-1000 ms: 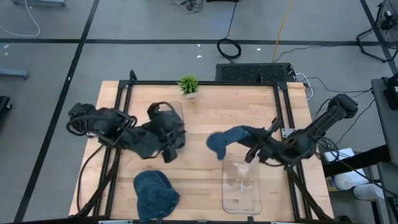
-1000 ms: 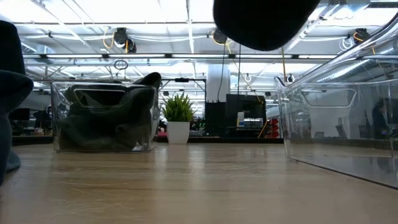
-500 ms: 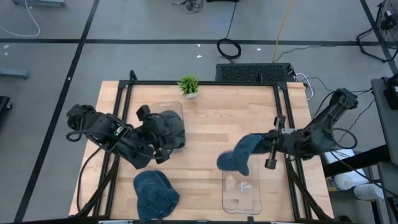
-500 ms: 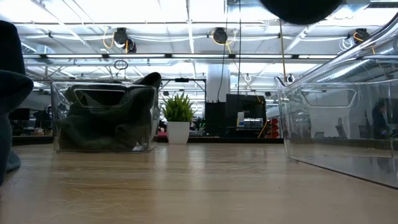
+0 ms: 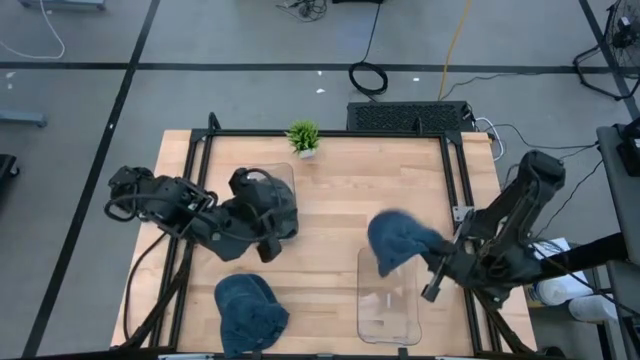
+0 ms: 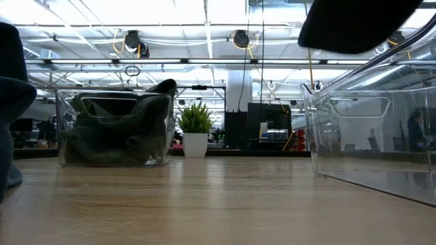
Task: Pick & Place hat
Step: Put the blue cap into the bottom transparent bin
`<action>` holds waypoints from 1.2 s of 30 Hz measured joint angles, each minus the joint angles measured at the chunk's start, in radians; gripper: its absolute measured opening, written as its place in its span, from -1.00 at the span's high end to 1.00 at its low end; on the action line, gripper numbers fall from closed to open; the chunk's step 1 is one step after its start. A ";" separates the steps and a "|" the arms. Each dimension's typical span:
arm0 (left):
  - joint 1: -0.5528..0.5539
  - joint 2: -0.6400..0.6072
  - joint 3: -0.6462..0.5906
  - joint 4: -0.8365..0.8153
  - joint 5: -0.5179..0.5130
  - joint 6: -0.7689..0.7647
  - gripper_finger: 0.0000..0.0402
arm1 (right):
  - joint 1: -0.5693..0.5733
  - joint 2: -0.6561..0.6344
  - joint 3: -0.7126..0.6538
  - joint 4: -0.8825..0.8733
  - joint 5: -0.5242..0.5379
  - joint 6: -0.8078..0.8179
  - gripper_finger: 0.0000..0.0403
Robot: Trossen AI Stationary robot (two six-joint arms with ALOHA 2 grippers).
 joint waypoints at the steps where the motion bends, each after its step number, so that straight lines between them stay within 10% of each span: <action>1: 0.000 0.000 0.000 0.021 0.001 0.000 0.40 | -0.001 0.019 0.000 0.044 0.000 -0.018 1.00; 19: 0.000 0.000 0.000 0.293 0.002 -0.002 0.40 | 0.102 0.161 0.000 0.054 0.000 0.214 1.00; 36: 0.000 0.001 0.000 0.305 0.002 -0.002 0.40 | 0.124 0.162 -0.002 -0.388 -0.001 0.598 1.00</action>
